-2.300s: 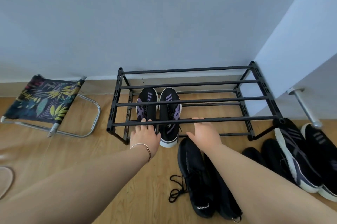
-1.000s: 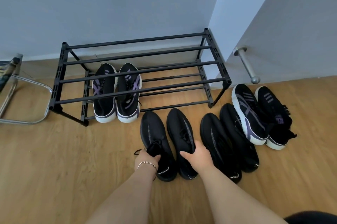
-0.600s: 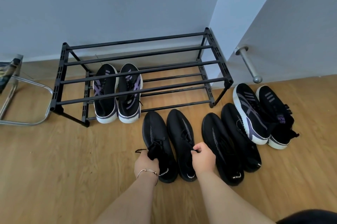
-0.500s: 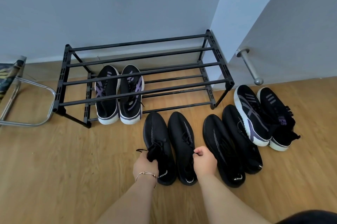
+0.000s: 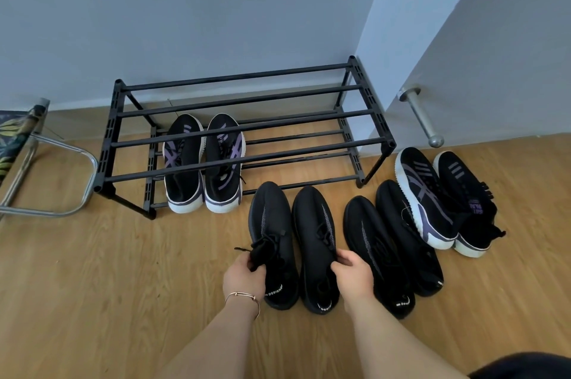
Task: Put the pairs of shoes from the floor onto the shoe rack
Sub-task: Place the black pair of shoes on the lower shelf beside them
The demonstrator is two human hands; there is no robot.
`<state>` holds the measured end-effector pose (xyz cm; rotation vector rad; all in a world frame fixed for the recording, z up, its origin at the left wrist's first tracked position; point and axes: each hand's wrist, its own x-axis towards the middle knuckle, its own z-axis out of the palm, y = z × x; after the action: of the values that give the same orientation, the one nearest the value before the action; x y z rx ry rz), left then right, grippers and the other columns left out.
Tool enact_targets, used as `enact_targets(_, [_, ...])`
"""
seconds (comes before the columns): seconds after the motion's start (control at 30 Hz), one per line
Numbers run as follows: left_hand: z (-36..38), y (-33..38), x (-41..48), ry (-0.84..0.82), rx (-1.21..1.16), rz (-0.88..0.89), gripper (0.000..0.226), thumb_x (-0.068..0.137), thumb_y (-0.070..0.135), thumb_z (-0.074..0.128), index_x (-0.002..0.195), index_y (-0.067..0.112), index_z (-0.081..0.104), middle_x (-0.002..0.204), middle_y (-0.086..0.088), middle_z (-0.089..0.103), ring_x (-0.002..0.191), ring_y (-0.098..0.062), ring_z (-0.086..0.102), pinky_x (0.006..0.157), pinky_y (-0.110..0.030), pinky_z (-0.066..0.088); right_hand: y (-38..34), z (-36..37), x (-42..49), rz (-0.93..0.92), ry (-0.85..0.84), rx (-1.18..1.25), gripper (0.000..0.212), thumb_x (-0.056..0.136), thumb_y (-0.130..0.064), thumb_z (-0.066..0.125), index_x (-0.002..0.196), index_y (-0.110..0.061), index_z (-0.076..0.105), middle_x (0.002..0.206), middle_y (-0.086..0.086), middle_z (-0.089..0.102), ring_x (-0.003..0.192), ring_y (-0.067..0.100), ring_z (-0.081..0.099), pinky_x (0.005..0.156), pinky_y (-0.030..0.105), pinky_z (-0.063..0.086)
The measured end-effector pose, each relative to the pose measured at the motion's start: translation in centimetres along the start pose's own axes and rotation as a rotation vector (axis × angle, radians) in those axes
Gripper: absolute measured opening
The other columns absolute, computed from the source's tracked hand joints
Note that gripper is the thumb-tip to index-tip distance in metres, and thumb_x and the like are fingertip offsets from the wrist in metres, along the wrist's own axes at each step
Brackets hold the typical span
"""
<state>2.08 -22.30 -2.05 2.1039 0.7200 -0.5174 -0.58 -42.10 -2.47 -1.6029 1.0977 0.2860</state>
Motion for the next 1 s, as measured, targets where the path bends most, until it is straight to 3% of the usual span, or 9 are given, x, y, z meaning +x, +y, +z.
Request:
enact_targets(0.27, [-0.9, 6.2, 2.0, 0.047, -0.034, 0.085, 0.018, 0.084, 0.017, 0.06, 0.1, 0.022, 0.067, 0.087, 0.006, 0.07, 0.083, -0.022, 0.065, 0.075, -0.033, 0.054, -6.1, -0.8, 2.1, -0.126, -0.046, 0.019, 0.037, 0.088, -0.006, 0.065, 0.123, -0.019, 0.069, 0.108, -0.002, 0.072, 0.107, 0.022, 0.066, 0.099, 0.045, 0.053])
enact_targets(0.4, [-1.0, 10.2, 5.1, 0.081, 0.017, 0.153, 0.013, 0.083, 0.019, 0.06, 0.093, 0.019, 0.067, 0.088, 0.001, 0.072, 0.083, -0.025, 0.065, 0.073, -0.031, 0.052, -10.5, -0.1, 4.6, -0.193, -0.007, 0.045, 0.036, 0.088, -0.006, 0.064, 0.122, -0.017, 0.07, 0.099, -0.005, 0.07, 0.103, 0.023, 0.065, 0.098, 0.045, 0.053])
enact_targets(0.6, [-1.6, 14.9, 10.5, 0.105, 0.089, 0.18, 0.014, 0.084, 0.024, 0.062, 0.086, 0.012, 0.068, 0.083, -0.005, 0.069, 0.085, -0.03, 0.065, 0.069, -0.027, 0.042, -15.4, 1.9, 8.5, -0.295, -0.038, -0.002, 0.035, 0.089, -0.008, 0.068, 0.123, -0.014, 0.068, 0.103, -0.005, 0.064, 0.104, 0.017, 0.058, 0.104, 0.041, 0.047])
enact_targets(0.7, [-1.1, 16.3, 12.6, 0.086, 0.174, 0.23, 0.012, 0.09, 0.023, 0.057, 0.087, 0.011, 0.059, 0.098, -0.014, 0.068, 0.097, -0.036, 0.064, 0.073, -0.03, 0.043, -16.6, 2.8, 10.7, -0.332, -0.054, -0.073, 0.033, 0.087, -0.01, 0.07, 0.119, -0.015, 0.07, 0.111, -0.003, 0.07, 0.108, 0.019, 0.062, 0.106, 0.044, 0.047])
enact_targets(0.77, [-0.7, 17.0, 13.6, 0.069, 0.271, 0.248, 0.02, 0.095, 0.02, 0.051, 0.103, 0.006, 0.063, 0.109, -0.015, 0.068, 0.102, -0.034, 0.063, 0.082, -0.035, 0.048, -17.1, 3.2, 12.0, -0.34, -0.042, -0.119, 0.029, 0.086, -0.012, 0.071, 0.115, -0.015, 0.073, 0.114, 0.003, 0.072, 0.11, 0.023, 0.064, 0.104, 0.045, 0.049])
enact_targets(0.87, [-0.4, 17.7, 15.1, 0.1, 0.286, 0.262, 0.018, 0.092, 0.02, 0.056, 0.101, 0.007, 0.065, 0.097, -0.009, 0.068, 0.083, -0.027, 0.059, 0.079, -0.03, 0.051, -17.5, 3.6, 13.9, -0.324, -0.03, -0.142, 0.02, 0.084, -0.018, 0.073, 0.104, -0.015, 0.077, 0.105, 0.002, 0.075, 0.105, 0.024, 0.066, 0.101, 0.047, 0.051])
enact_targets(1.0, [-0.1, 17.7, 16.3, 0.059, 0.289, 0.208, 0.017, 0.091, 0.021, 0.062, 0.1, 0.008, 0.066, 0.092, -0.008, 0.064, 0.082, -0.028, 0.059, 0.076, -0.029, 0.049, -17.8, 4.2, 15.1, -0.262, 0.008, -0.149, 0.018, 0.087, -0.014, 0.072, 0.104, -0.01, 0.076, 0.106, 0.009, 0.075, 0.106, 0.029, 0.066, 0.101, 0.047, 0.052])
